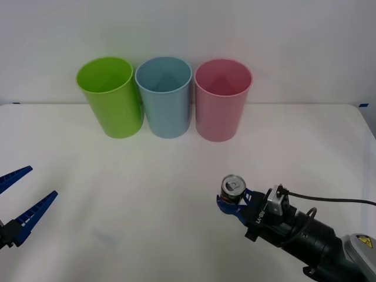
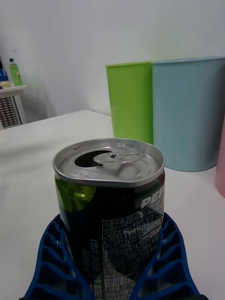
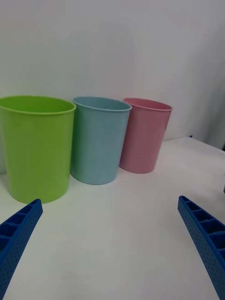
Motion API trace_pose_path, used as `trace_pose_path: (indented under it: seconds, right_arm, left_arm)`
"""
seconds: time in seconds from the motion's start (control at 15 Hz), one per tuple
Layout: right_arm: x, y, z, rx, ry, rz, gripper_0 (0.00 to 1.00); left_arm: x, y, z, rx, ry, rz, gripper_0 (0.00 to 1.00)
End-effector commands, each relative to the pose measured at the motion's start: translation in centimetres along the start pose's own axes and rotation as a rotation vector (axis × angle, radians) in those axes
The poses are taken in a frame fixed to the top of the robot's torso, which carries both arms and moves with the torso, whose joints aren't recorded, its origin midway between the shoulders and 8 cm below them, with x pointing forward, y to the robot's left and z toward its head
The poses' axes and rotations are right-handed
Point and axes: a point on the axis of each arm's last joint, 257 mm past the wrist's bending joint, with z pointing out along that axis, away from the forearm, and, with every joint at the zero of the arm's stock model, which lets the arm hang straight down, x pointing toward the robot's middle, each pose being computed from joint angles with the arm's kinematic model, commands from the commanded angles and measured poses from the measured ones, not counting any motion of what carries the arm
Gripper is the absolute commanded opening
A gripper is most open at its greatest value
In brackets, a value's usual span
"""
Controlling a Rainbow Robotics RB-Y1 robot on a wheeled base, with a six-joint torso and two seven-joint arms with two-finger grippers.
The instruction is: Grasp the object on the table and drop it into the matching bin: aluminum can to the light blue bin, PET bottle to the pink bin.
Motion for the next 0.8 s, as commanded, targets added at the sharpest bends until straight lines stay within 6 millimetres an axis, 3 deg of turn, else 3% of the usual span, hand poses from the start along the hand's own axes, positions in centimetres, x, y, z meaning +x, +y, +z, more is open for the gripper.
trace_pose_path:
  seconds: [0.07,0.53,0.8]
  right_arm:
    - [-3.0,0.1,0.4,-0.007,-0.038,0.045,0.0]
    - [-12.0,-0.4,1.5,-0.001,-0.136,0.038,0.0]
    - [-16.0,-1.0,3.0,-0.037,-0.189,-0.021,0.0]
  left_arm:
    - [0.0,0.0,0.0,0.0,0.0,0.0,1.0]
    - [0.0,0.0,0.0,0.0,0.0,0.0,1.0]
    - [0.0,0.0,0.0,0.0,0.0,0.0,1.0]
